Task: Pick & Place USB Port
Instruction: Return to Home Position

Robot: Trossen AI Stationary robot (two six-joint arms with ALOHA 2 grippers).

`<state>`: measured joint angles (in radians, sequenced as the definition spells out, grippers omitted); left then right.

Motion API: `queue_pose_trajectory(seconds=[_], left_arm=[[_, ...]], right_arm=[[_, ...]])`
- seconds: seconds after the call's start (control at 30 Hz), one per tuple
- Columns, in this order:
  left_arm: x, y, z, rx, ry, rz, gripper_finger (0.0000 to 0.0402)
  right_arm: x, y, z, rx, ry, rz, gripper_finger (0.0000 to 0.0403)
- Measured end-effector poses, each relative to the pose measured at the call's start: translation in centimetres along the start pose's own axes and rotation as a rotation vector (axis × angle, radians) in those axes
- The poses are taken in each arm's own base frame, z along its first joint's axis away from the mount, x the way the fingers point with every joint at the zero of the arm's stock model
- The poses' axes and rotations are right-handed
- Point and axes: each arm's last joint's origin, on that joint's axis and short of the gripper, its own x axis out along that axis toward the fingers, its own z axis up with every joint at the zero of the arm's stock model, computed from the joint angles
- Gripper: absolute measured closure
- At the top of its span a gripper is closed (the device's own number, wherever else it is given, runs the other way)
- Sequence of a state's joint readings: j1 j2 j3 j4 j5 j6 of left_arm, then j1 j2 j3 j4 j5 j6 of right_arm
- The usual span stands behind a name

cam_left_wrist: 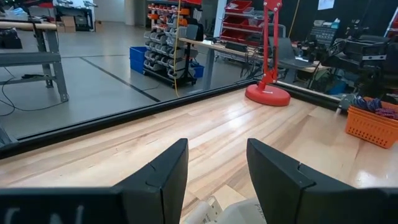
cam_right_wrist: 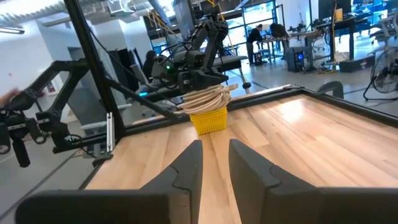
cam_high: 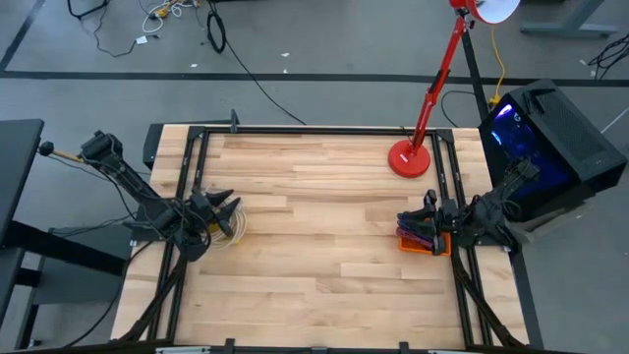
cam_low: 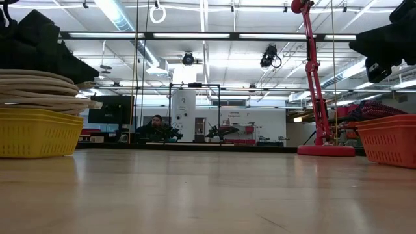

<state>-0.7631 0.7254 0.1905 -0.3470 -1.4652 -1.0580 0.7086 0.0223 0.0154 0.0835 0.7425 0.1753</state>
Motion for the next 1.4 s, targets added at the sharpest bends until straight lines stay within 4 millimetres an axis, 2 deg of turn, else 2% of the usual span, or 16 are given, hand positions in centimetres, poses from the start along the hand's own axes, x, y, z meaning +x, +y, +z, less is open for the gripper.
queue_pose_trajectory(seconds=[0.47, 0.9, 1.4], left_arm=[[0.0, 0.1, 0.2, -0.026, 0.005, -0.006, 0.0232], [0.6, 1.3, 2.2, -0.251, -0.014, 0.048, 0.0232], [1.9, 3.0, 3.7, -0.481, 0.063, 0.054, 0.0232]], right_arm=[[0.0, 0.0, 0.0, 0.000, 0.000, -0.001, 0.0323], [0.0, -0.2, 0.3, 0.019, -0.028, -0.020, 0.0323], [0.3, -0.9, 0.5, 0.014, -0.048, -0.100, 0.0323]])
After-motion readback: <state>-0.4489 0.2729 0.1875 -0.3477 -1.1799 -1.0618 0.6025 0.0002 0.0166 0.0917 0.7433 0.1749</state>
